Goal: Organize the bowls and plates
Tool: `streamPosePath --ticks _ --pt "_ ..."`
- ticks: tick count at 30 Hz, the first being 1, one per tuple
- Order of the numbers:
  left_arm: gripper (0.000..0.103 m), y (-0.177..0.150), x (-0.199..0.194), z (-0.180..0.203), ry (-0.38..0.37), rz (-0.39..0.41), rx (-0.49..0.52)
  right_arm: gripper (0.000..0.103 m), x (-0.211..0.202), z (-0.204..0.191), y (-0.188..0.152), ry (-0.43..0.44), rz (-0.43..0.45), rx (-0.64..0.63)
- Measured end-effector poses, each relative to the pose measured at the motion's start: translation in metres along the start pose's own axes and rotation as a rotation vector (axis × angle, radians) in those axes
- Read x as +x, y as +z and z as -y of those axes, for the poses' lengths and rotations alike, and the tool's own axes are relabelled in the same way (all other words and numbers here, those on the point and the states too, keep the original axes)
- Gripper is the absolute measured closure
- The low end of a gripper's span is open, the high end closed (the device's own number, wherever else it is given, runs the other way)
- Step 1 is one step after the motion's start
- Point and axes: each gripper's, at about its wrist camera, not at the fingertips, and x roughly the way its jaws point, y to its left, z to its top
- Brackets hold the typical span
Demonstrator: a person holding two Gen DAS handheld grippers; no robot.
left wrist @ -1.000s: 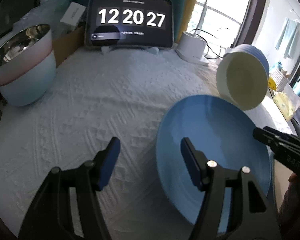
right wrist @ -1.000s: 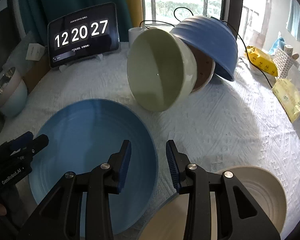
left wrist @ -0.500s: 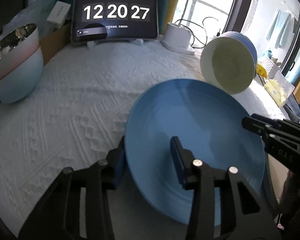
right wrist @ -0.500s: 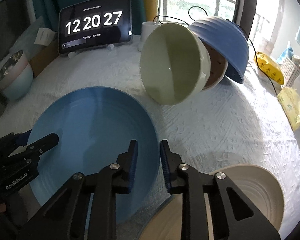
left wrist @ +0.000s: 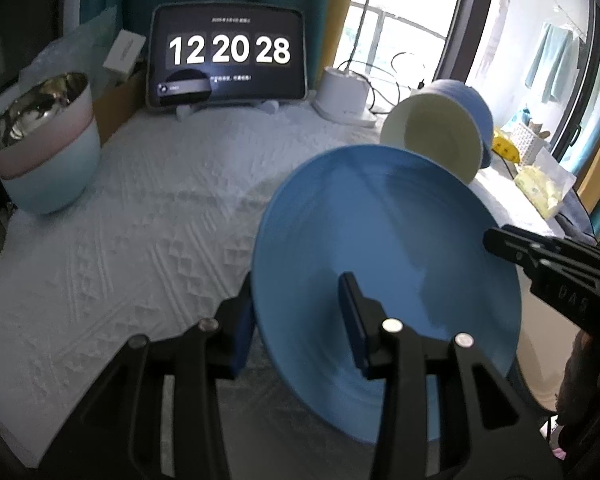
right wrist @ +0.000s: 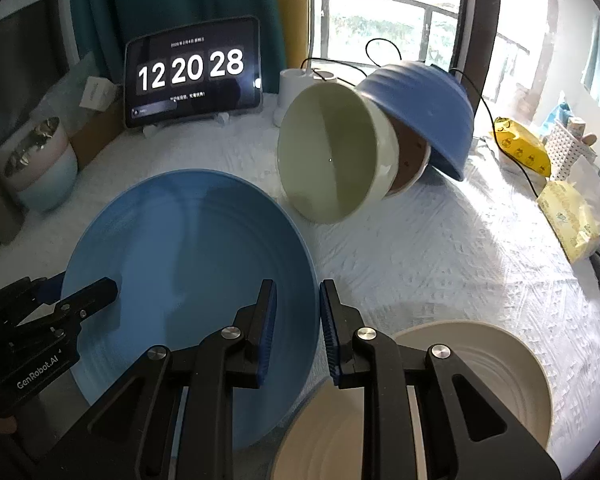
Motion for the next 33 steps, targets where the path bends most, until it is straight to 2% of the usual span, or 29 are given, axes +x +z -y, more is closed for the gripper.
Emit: streamPosePath --ticks 15,33 --pt "0.062 -0.002 -0.027 0.022 -0.012 0.05 0.048 0.079 -0.036 0.015 -0.01 -0.004 0.066 0.036" --pt "0.062 -0.01 -0.043 0.057 -0.042 0.06 0.113 0.079 -0.067 0.043 -0.03 -0.029 0.108 0.094"
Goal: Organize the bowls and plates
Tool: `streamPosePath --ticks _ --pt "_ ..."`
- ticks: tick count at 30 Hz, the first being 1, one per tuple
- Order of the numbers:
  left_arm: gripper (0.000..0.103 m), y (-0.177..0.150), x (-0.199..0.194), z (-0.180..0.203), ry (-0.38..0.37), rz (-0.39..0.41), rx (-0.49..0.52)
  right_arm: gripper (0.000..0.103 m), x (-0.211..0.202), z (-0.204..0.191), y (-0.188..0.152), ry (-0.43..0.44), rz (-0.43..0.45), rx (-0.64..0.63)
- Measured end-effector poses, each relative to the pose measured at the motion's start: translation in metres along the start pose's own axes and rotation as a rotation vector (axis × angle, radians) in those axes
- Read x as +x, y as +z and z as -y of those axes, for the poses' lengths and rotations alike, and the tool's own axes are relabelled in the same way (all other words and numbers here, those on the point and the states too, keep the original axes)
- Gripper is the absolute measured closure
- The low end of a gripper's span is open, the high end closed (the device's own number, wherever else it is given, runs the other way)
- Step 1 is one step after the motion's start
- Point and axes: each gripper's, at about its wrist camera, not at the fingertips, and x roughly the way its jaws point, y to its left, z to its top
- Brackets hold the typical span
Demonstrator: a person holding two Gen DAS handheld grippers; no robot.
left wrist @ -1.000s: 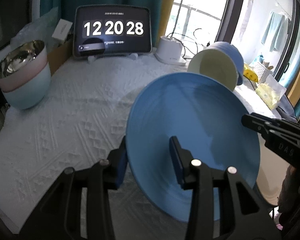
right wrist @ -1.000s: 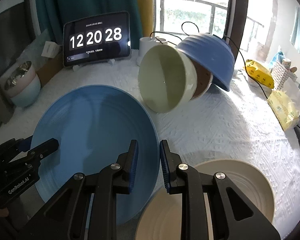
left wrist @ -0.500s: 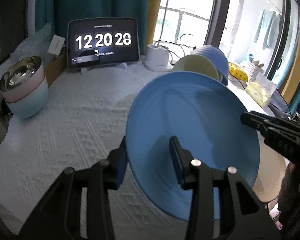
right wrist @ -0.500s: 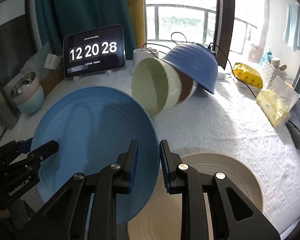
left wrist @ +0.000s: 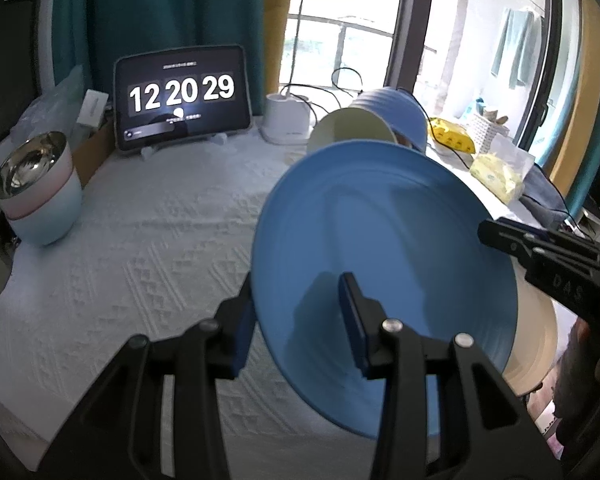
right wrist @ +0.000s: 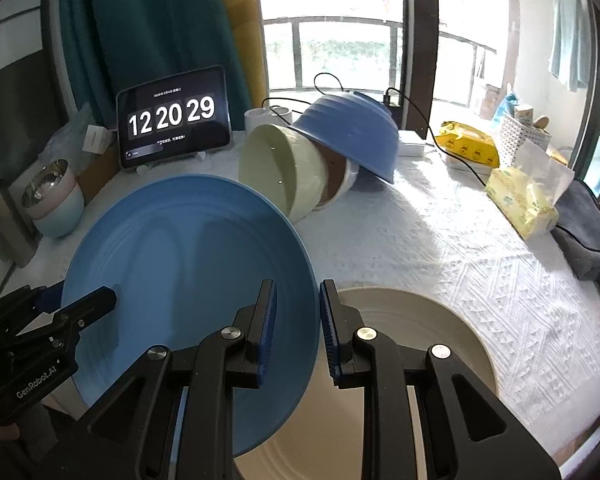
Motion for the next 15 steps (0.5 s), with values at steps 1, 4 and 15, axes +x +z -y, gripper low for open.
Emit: streamPosePath --ticks 1,4,15 --pt "0.062 0.0 0.0 0.003 -0.002 -0.002 0.005 0.079 -0.001 0.002 -0.001 -0.001 0.001 0.004" --pt "0.062 -0.001 -0.001 0.009 -0.006 -0.005 0.015 0.079 -0.005 0.008 -0.003 -0.004 0.004 0.014" --pt "0.062 -0.002 0.004 0.038 -0.027 -0.025 0.065 0.079 -0.013 0.035 -0.014 -0.022 0.01 0.06"
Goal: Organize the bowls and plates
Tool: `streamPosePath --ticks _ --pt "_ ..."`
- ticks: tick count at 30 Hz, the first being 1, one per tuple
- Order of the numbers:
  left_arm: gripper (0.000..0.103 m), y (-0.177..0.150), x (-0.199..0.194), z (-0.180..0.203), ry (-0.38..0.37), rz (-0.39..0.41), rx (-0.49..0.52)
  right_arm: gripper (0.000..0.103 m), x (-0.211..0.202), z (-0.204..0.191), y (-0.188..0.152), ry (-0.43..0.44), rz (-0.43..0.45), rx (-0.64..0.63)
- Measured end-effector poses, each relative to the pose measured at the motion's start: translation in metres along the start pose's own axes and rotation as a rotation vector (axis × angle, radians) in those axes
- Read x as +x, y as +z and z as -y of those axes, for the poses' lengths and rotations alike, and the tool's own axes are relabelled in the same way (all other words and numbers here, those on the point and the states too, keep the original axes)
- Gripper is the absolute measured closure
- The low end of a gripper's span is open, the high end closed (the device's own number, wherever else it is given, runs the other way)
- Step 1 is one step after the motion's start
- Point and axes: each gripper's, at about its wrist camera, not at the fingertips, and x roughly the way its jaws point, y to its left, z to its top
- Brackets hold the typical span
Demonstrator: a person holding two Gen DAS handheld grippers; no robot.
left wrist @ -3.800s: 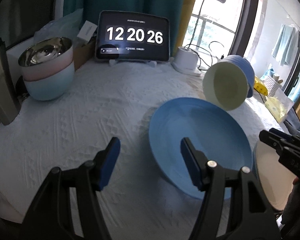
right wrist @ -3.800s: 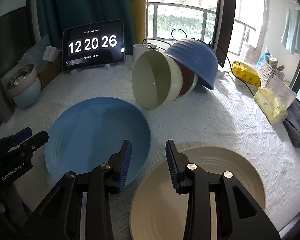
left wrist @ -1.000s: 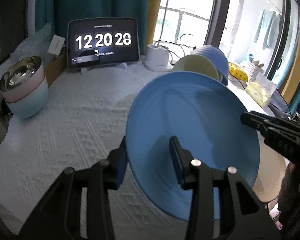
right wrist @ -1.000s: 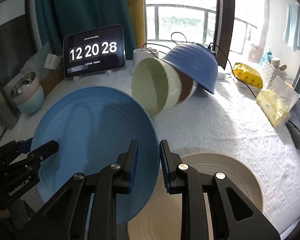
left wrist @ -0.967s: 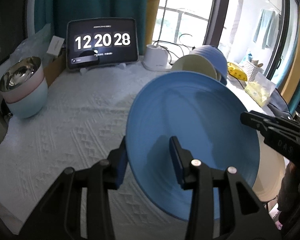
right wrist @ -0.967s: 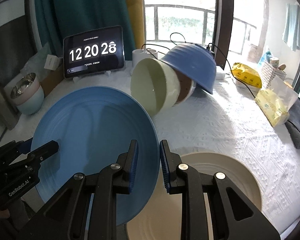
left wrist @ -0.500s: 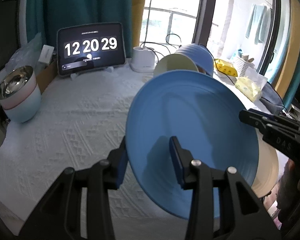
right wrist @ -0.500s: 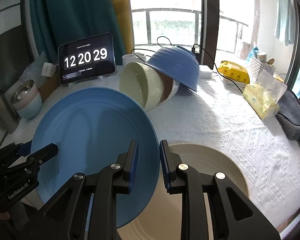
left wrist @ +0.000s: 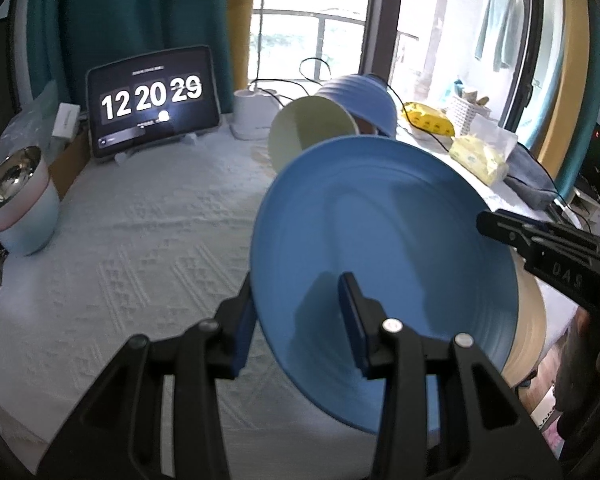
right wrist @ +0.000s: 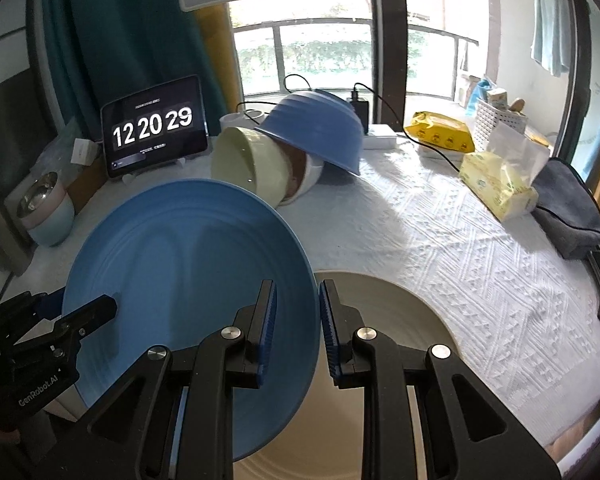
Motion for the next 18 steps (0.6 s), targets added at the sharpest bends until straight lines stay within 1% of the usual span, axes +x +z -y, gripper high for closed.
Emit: streamPosePath --ticks 18 --pt "0.062 -0.001 0.015 0.051 -0.042 -0.051 0.089 0.079 -0.007 0.05 -0.019 -0.04 -0.012 0.089"
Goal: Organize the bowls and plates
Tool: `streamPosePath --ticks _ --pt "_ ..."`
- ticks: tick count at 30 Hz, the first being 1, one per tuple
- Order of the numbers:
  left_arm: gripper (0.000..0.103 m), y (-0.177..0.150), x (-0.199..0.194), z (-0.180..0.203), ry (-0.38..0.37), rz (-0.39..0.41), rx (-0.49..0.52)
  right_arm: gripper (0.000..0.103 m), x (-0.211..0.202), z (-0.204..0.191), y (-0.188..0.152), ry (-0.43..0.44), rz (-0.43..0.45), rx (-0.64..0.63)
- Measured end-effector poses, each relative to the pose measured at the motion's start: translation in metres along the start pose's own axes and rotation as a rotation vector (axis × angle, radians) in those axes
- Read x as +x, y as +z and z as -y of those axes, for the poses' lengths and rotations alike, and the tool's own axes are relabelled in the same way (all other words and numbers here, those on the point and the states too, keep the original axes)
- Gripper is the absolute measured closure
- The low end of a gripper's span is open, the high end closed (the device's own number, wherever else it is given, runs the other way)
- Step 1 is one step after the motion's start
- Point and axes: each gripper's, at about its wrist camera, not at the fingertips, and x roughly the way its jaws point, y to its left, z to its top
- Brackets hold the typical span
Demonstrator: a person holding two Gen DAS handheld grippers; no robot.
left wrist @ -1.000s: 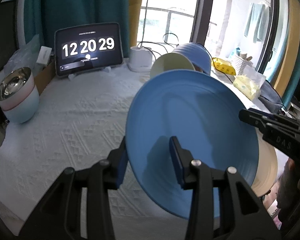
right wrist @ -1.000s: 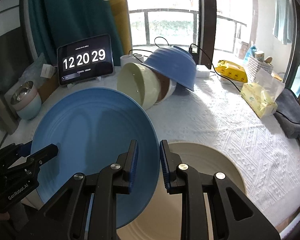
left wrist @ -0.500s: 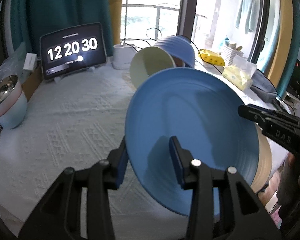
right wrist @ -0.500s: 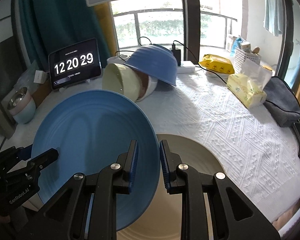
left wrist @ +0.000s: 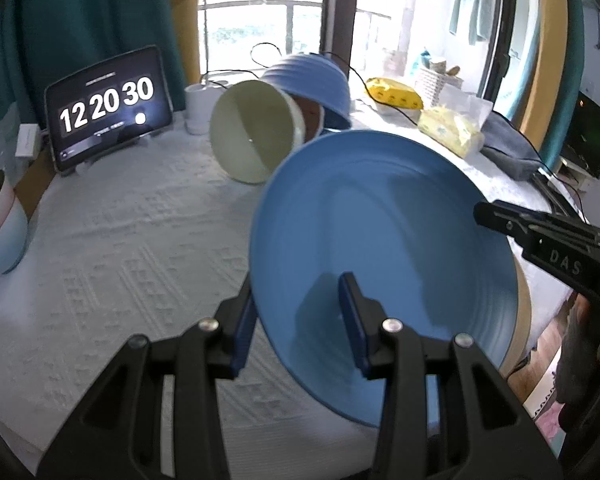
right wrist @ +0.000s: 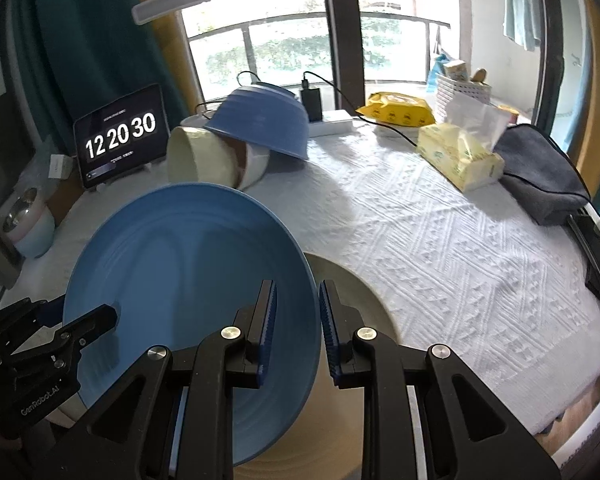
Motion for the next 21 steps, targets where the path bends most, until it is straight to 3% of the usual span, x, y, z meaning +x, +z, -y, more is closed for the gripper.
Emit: streamPosePath --ticks 21 --pt "0.062 -0.004 0.021 0.037 -0.018 -0.066 0.075 0.079 0.004 0.041 -0.016 -0.029 -0.033 0.062"
